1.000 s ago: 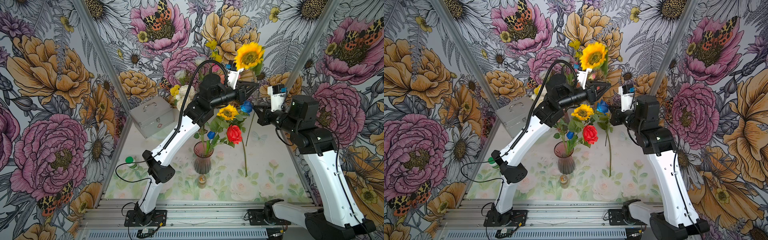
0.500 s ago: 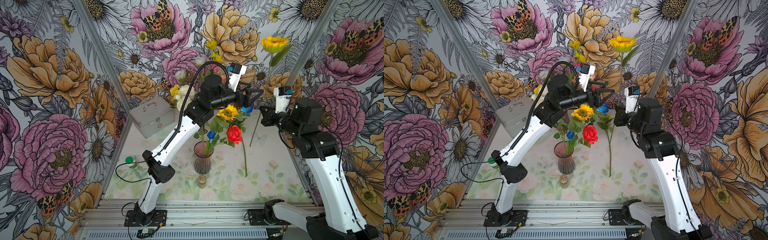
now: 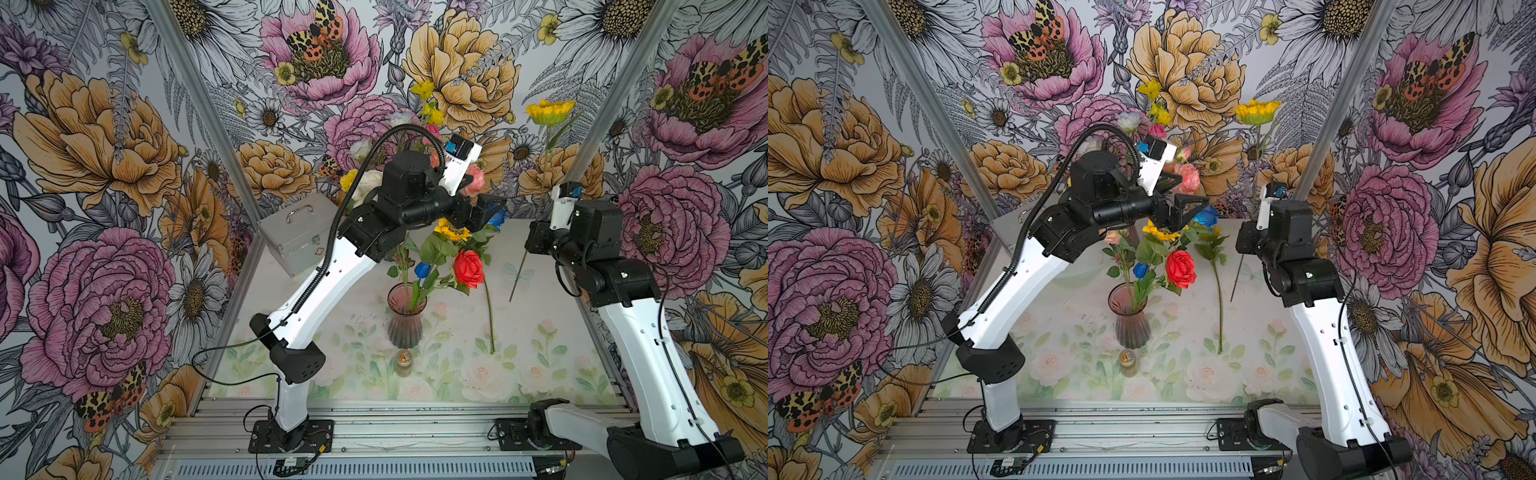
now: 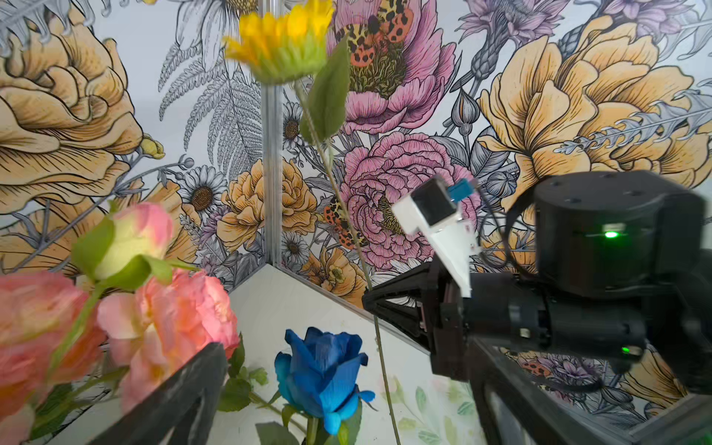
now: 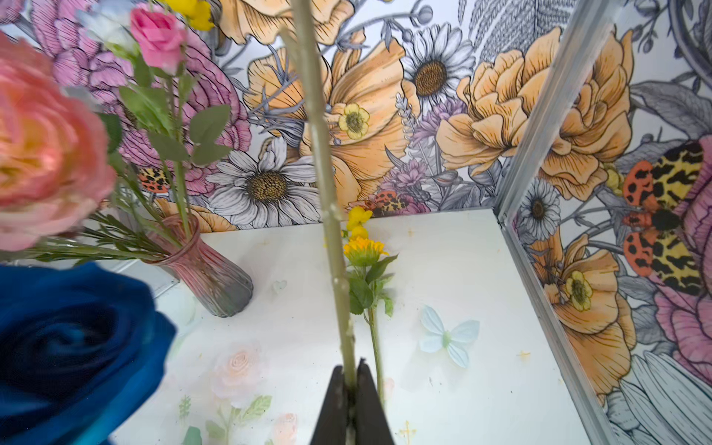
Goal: Pick out yellow flowers from the vase
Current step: Place the flower at the center of the board.
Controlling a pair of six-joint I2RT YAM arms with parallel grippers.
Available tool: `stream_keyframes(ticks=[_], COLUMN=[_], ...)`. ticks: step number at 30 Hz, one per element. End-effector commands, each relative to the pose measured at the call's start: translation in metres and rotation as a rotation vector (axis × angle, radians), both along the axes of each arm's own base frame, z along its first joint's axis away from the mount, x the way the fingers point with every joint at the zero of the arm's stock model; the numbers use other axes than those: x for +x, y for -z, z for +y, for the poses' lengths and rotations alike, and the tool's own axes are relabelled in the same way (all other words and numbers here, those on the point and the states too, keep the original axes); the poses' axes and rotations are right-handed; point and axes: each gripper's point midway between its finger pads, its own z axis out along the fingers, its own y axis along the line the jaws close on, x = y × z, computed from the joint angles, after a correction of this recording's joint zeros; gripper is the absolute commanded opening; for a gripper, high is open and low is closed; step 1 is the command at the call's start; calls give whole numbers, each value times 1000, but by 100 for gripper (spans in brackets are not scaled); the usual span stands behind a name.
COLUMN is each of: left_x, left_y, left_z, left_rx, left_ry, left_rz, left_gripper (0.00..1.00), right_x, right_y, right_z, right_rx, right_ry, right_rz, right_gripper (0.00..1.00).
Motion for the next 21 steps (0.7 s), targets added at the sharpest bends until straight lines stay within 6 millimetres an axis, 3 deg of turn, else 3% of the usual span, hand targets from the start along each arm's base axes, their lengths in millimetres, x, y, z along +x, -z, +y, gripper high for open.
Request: stream_keyframes(ticks=[1,5,9,15,21], left_x=[-25,-37,-46,-48,-48], left_y=[-38,-49,-46,-12,22], left_z=[36,62,89,133,175], left_rx=[-3,2,21,79,103], left_ry=[-58,-106,-168,-298,-416], left_rz=[-121,-152,-152,-96,-41], left_gripper=[99,99,99,99,99], right_x=[11,27,43,68,81], right_y=[30,67,109,184,231], right_z=[-9,-9,-6,11,17], right_rx=[-10,-23,-28,15,20], right_ry=[54,56,50,-15,-18], right_rz=[82,182,290,479,572], right_gripper=[0,0,0,0,0])
